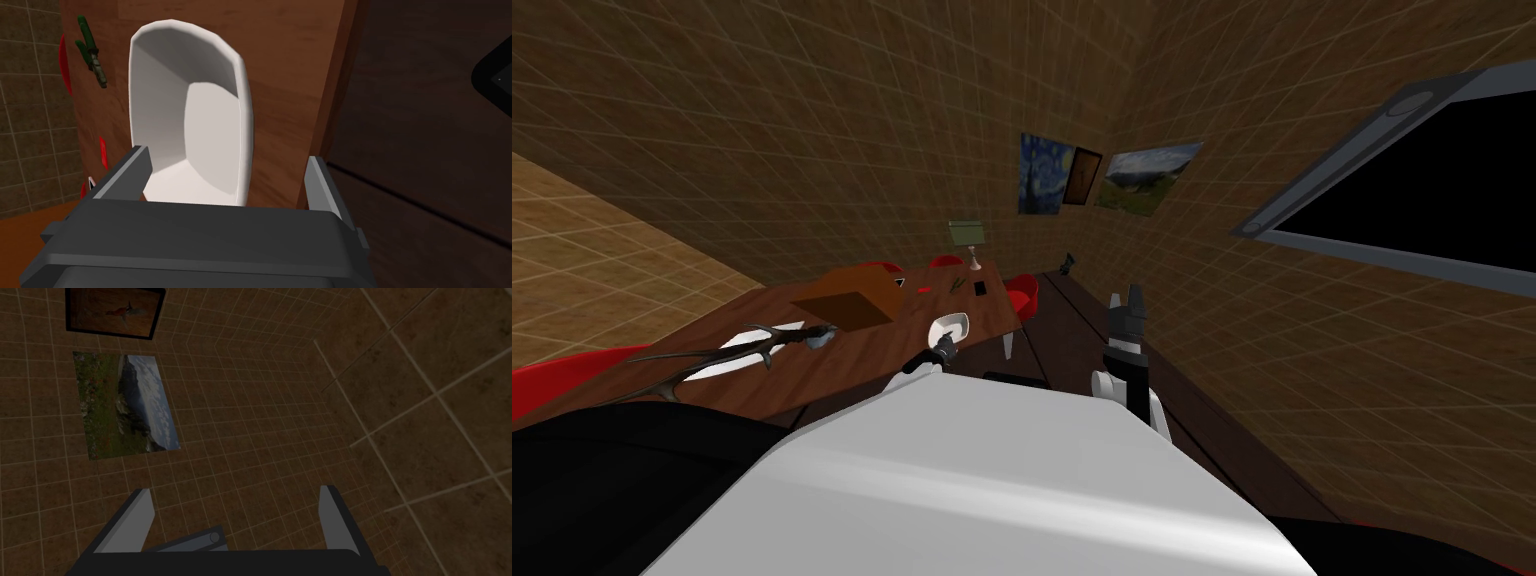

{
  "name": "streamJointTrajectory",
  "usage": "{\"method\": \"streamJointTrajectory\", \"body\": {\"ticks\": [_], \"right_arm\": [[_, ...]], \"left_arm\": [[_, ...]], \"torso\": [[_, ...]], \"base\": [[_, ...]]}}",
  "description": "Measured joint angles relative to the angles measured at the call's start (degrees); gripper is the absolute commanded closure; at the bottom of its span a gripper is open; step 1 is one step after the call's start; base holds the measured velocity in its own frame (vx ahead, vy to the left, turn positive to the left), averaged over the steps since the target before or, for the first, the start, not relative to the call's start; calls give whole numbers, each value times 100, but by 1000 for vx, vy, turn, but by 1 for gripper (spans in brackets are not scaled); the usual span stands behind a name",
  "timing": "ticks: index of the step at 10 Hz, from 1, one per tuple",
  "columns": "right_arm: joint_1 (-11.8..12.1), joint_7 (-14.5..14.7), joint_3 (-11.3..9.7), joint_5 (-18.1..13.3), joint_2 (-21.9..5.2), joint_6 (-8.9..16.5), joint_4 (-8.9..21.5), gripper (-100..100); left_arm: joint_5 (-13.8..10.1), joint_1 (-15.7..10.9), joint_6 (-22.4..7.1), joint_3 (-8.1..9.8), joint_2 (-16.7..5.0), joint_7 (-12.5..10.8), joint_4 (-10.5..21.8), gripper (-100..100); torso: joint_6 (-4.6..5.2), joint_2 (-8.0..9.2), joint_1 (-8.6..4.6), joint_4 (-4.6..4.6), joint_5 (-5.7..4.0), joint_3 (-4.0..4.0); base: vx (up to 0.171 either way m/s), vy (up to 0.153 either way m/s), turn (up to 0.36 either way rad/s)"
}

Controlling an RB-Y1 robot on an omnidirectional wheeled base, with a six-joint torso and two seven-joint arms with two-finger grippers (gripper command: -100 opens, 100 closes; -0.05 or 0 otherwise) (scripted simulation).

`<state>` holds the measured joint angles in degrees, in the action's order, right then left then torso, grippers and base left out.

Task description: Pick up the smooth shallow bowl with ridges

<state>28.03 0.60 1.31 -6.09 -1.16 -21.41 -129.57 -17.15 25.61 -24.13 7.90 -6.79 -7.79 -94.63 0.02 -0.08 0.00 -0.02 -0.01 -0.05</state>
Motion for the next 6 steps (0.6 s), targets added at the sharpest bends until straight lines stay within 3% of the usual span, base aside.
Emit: {"method": "streamJointTrajectory", "body": {"ticks": [1, 2, 5, 6], "right_arm": [[0, 0, 0, 0, 0, 0, 0, 0], [0, 0, 0, 0, 0, 0, 0, 0], [0, 0, 0, 0, 0, 0, 0, 0], [0, 0, 0, 0, 0, 0, 0, 0]], "left_arm": [[-4, -5, -7, 5, -4, 7, 18, 0], [-4, -5, -7, 4, -3, 6, 16, -100], [51, -184, 169, -4, 39, 19, 354, -100], [54, -191, 184, -4, 41, 21, 369, 100]], "torso": [[0, 3, 2, 1, 0, 2], [0, 6, 3, 1, 0, 3], [0, -7, 13, -1, 3, -4], [0, -1, 9, 0, 2, -1]], "base": [[0, 0, 0], [26, 17, 3], [31, 19, -1], [0, 0, 0]]}}
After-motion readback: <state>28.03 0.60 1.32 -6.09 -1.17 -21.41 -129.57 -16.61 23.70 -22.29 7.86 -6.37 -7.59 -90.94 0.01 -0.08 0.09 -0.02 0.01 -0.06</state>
